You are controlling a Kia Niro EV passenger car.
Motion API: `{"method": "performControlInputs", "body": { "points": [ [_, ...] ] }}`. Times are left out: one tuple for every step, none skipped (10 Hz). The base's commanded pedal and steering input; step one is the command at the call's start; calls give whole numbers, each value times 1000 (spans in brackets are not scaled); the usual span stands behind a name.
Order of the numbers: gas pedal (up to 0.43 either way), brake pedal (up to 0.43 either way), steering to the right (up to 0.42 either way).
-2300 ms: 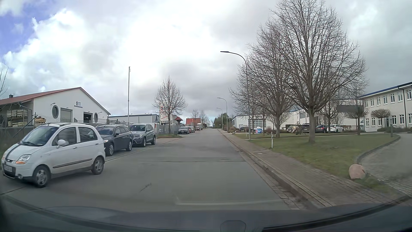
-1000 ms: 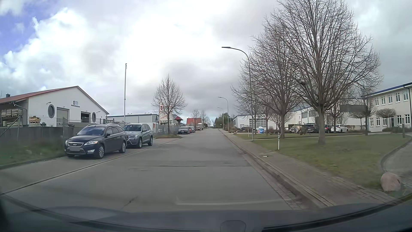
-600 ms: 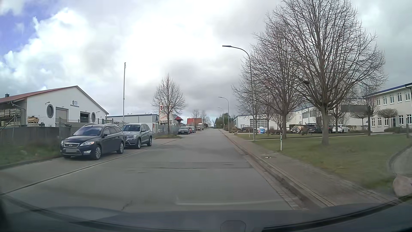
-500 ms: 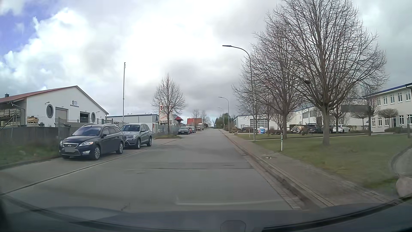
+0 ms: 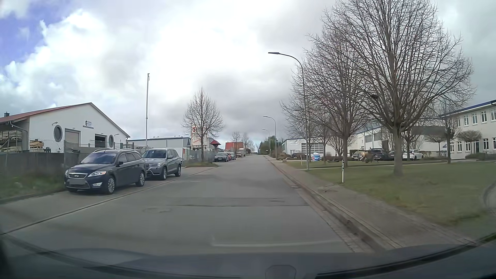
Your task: Follow the waypoints while adhering to traffic rules and regulations
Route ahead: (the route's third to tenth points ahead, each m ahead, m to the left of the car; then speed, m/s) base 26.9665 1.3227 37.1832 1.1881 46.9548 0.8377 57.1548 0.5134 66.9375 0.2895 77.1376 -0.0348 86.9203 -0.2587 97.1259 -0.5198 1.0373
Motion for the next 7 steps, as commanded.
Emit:
{"method": "performControlInputs", "body": {
  "points": [
    [0,0,20],
    [0,0,25],
    [0,0,29],
    [0,0,31],
    [0,0,32],
    [0,0,32],
    [0,0,31]
  ]
}}
